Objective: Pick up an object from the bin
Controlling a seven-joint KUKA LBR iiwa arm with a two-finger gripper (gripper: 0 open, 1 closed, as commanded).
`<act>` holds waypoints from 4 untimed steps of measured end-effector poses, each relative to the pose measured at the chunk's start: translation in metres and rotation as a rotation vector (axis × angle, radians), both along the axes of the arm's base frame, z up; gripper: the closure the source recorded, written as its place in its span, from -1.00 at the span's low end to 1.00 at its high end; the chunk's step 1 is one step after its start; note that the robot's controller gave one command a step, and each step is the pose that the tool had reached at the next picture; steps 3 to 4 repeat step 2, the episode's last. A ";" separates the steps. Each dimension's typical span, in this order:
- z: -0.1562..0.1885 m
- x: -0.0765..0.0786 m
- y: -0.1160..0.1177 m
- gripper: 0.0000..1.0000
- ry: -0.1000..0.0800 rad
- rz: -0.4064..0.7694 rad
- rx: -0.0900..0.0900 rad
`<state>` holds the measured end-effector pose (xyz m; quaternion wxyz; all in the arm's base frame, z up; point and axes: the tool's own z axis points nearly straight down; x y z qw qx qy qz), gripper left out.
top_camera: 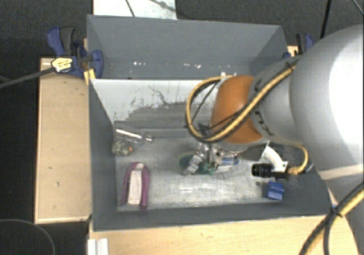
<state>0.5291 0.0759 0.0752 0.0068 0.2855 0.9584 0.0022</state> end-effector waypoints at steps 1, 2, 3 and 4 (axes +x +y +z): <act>0.034 0.002 0.000 1.00 0.009 0.003 0.001; 0.070 0.003 0.000 1.00 0.009 0.008 0.001; 0.070 0.003 0.000 1.00 0.009 0.008 0.001; 0.070 0.003 0.000 1.00 0.009 0.008 0.001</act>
Offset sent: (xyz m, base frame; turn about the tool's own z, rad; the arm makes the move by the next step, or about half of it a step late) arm 0.0004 0.0000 0.0314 -0.0001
